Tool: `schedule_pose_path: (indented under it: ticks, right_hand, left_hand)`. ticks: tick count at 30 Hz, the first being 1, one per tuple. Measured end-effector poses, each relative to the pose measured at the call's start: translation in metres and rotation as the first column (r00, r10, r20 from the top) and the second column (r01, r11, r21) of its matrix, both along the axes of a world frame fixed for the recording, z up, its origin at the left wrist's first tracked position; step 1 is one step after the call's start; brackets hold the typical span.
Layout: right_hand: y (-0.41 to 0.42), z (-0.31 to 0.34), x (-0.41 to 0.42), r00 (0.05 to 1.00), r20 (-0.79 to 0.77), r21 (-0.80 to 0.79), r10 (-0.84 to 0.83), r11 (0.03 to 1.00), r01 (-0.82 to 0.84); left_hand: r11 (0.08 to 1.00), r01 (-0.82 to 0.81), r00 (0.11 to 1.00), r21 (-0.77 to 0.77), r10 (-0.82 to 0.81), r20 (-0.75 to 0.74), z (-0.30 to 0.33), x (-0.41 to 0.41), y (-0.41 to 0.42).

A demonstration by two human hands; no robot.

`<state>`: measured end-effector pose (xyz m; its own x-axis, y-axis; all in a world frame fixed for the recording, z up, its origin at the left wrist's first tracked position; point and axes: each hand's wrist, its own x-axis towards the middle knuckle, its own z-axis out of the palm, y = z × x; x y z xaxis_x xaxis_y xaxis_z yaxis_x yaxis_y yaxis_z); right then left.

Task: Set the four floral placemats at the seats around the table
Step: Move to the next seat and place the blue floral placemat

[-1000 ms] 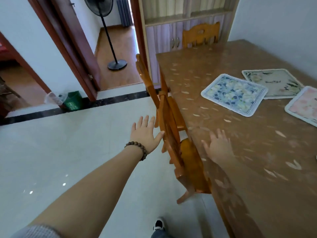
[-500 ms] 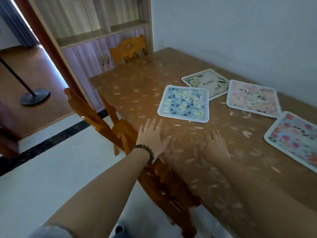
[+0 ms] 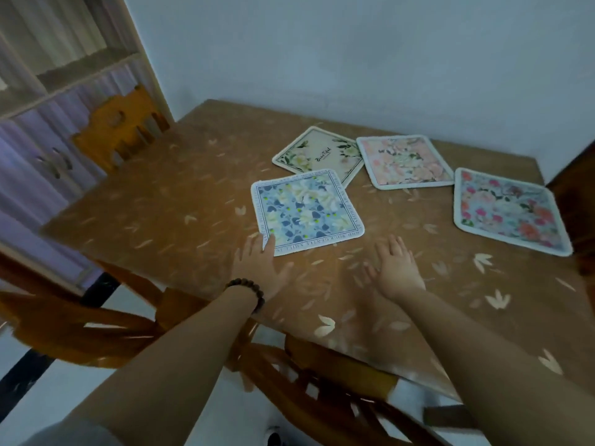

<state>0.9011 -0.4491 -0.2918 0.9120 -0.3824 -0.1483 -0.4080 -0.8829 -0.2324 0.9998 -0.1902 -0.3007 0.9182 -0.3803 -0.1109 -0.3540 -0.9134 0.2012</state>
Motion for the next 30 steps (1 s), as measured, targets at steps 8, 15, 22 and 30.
schedule_pose_path:
  ticks: [8, 15, 22, 30]
  right_hand:
    - [0.002, -0.011, 0.042, 1.000, -0.011, 0.020, -0.020, 1.000, 0.020]
    - [-0.020, -0.038, 0.098, 0.997, 0.027, 0.101, 0.070, 0.992, -0.073]
    - [-0.046, -0.081, 0.149, 0.999, 0.010, 0.216, 0.044, 0.975, -0.045]
    - [-0.053, -0.114, 0.178, 0.993, -0.032, 0.363, -0.112, 0.924, 0.116]
  left_hand:
    - [0.999, 0.014, 0.998, 0.029, -0.012, -0.070, -0.028, 0.042, 0.000]
    - [0.998, -0.060, 0.991, 0.005, 0.060, -0.120, -0.057, 0.067, -0.019]
    - [0.971, -0.229, 0.960, -0.062, 0.215, -0.178, -0.098, 0.104, -0.041]
    - [0.973, -0.232, 0.967, -0.023, 0.228, -0.118, -0.128, 0.117, -0.063]
